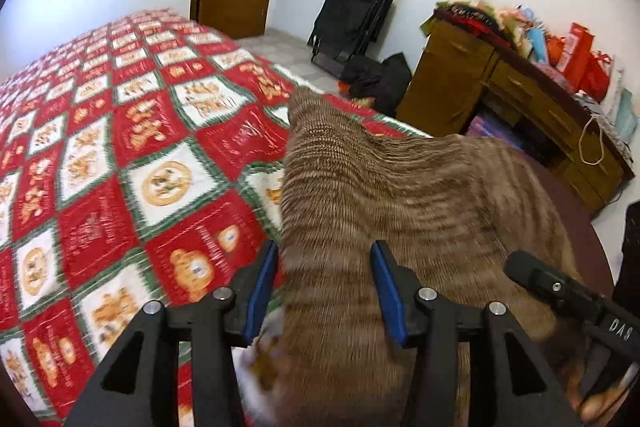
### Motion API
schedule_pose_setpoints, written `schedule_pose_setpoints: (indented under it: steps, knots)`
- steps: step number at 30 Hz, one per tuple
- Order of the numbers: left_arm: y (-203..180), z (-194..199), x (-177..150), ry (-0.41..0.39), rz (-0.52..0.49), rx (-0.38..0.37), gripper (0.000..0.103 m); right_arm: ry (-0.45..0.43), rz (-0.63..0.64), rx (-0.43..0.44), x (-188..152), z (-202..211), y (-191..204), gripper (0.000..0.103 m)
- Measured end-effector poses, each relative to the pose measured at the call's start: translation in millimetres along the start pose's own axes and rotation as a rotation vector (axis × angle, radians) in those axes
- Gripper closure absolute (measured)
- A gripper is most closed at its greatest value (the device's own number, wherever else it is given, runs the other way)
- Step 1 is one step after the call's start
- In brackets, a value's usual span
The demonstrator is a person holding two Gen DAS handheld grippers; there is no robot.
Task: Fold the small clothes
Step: 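Lower the sweater onto the quilt and open both grippers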
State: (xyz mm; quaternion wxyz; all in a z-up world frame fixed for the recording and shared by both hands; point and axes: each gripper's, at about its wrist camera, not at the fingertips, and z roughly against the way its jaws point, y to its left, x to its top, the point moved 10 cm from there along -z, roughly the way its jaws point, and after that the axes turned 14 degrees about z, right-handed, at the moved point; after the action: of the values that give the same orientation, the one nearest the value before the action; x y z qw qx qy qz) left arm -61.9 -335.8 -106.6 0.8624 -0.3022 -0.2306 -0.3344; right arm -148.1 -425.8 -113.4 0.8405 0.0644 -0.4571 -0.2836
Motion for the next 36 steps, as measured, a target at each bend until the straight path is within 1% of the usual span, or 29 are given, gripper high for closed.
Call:
schedule_pose_setpoints:
  steps: [1, 2, 4, 6, 7, 8, 9, 10, 11, 12, 14, 15, 16, 18, 19, 20, 22, 23, 24, 26, 28, 31, 32, 34, 35, 36]
  knots:
    - [3, 8, -3, -0.011, -0.002, -0.019, 0.053, 0.006, 0.019, 0.008, -2, 4, 0, 0.043]
    - [5, 16, -8, -0.015, 0.003, -0.038, 0.053, 0.008, 0.037, 0.015, -6, 10, 4, 0.035]
    - [10, 26, -18, -0.016, 0.018, -0.06, 0.053, 0.02, 0.059, 0.007, -16, 23, 7, 0.033]
    - [16, 33, -28, -0.021, 0.043, -0.044, 0.053, 0.038, 0.068, -0.012, -31, 34, 11, 0.033]
    - [16, 35, -32, -0.026, 0.044, -0.042, 0.053, 0.05, 0.073, -0.029, -36, 34, 11, 0.038]
    - [15, 37, -35, -0.03, 0.033, -0.038, 0.053, 0.068, 0.082, -0.052, -44, 36, 12, 0.045]
    - [13, 38, -40, -0.039, 0.009, -0.022, 0.053, 0.083, 0.091, -0.062, -52, 35, 14, 0.047]
    - [13, 38, -42, -0.049, -0.012, 0.003, 0.053, 0.102, 0.102, -0.084, -58, 32, 13, 0.052]
    - [15, 37, -45, -0.06, -0.033, 0.045, 0.053, 0.11, 0.112, -0.109, -65, 32, 13, 0.054]
    - [17, 36, -48, -0.059, -0.038, 0.069, 0.053, 0.102, 0.117, -0.123, -66, 32, 15, 0.056]
    - [19, 33, -52, -0.057, -0.047, 0.1, 0.053, 0.101, 0.135, -0.151, -65, 32, 18, 0.064]
    - [20, 31, -54, -0.06, -0.061, 0.122, 0.052, 0.101, 0.146, -0.171, -63, 33, 18, 0.066]
    - [21, 31, -55, -0.063, -0.081, 0.146, 0.048, 0.1, 0.149, -0.192, -62, 35, 17, 0.068]
    - [21, 33, -56, -0.085, -0.127, 0.193, 0.045, 0.104, 0.125, -0.217, -64, 37, 12, 0.069]
    - [20, 33, -57, -0.09, -0.148, 0.205, 0.045, 0.112, 0.102, -0.228, -68, 37, 10, 0.069]
    - [18, 34, -59, -0.092, -0.173, 0.221, 0.045, 0.122, 0.08, -0.233, -73, 38, 6, 0.07]
    - [18, 35, -60, -0.094, -0.179, 0.233, 0.045, 0.137, 0.034, -0.225, -76, 37, -5, 0.071]
    - [18, 36, -60, -0.094, -0.177, 0.234, 0.045, 0.141, 0.012, -0.218, -76, 38, -7, 0.07]
    - [19, 37, -61, -0.093, -0.174, 0.235, 0.045, 0.14, 0.007, -0.217, -73, 40, -6, 0.07]
    - [21, 37, -60, -0.084, -0.164, 0.237, 0.045, 0.111, 0.059, -0.231, -60, 48, 2, 0.072]
    - [21, 37, -59, -0.081, -0.16, 0.235, 0.045, 0.061, 0.13, -0.247, -40, 57, 12, 0.072]
    - [19, 35, -60, -0.084, -0.174, 0.247, 0.045, 0.006, 0.174, -0.25, -5, 55, 12, 0.072]
    - [19, 35, -60, -0.089, -0.184, 0.256, 0.045, -0.002, 0.196, -0.239, 8, 48, 12, 0.072]
    - [17, 34, -61, -0.091, -0.194, 0.266, 0.045, 0.016, 0.257, -0.233, 26, 30, 15, 0.072]
    - [17, 34, -61, -0.091, -0.199, 0.269, 0.045, 0.022, 0.266, -0.24, 33, 28, 12, 0.072]
    - [17, 34, -61, -0.09, -0.203, 0.274, 0.045, 0.027, 0.256, -0.223, 39, 26, 12, 0.072]
